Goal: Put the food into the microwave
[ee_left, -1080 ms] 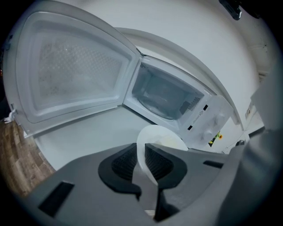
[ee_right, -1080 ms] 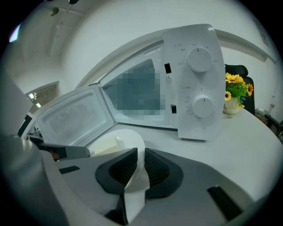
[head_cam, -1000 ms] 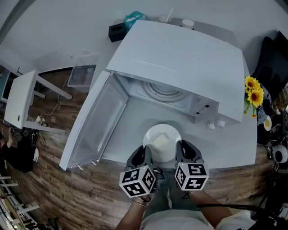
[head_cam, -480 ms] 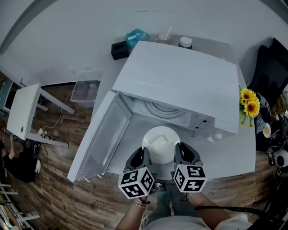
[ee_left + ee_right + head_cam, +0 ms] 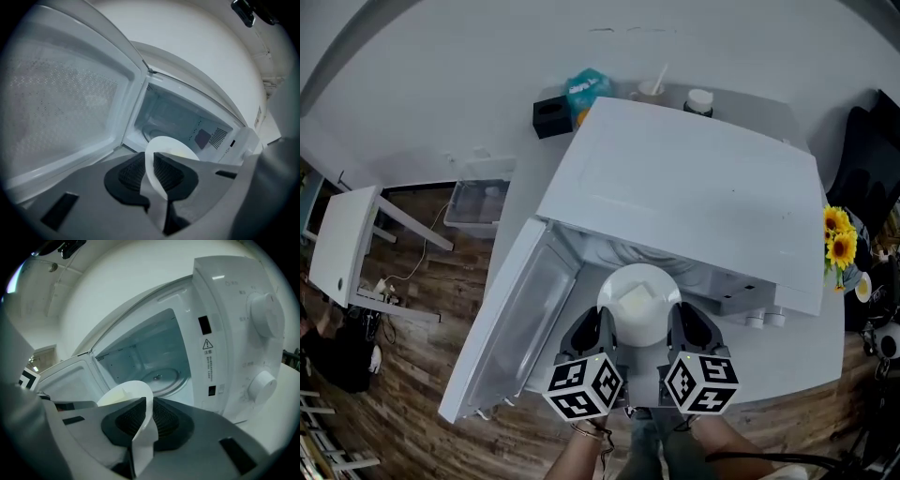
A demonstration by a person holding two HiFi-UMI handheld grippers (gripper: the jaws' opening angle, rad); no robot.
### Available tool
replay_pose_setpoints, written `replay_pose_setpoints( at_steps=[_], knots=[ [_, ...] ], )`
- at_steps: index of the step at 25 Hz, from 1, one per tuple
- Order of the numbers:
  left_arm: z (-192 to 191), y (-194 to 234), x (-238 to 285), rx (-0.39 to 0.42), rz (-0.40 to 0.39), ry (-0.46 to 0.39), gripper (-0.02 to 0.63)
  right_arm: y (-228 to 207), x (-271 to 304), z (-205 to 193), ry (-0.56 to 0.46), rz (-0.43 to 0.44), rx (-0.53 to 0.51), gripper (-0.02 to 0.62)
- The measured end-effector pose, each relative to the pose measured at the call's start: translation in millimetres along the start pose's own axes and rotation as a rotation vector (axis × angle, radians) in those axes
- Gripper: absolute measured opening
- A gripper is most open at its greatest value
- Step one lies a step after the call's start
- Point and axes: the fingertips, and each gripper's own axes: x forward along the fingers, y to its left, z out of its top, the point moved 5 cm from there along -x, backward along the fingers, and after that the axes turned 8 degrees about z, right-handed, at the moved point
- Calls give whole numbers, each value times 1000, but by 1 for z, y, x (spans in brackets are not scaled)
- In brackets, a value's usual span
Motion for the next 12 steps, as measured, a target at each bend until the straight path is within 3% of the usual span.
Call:
replay_pose_setpoints(
  at_steps=[12],
  knots=[
    [16, 1, 36, 23, -46, -6, 58, -7, 25, 9, -43, -34, 39, 57]
  ],
)
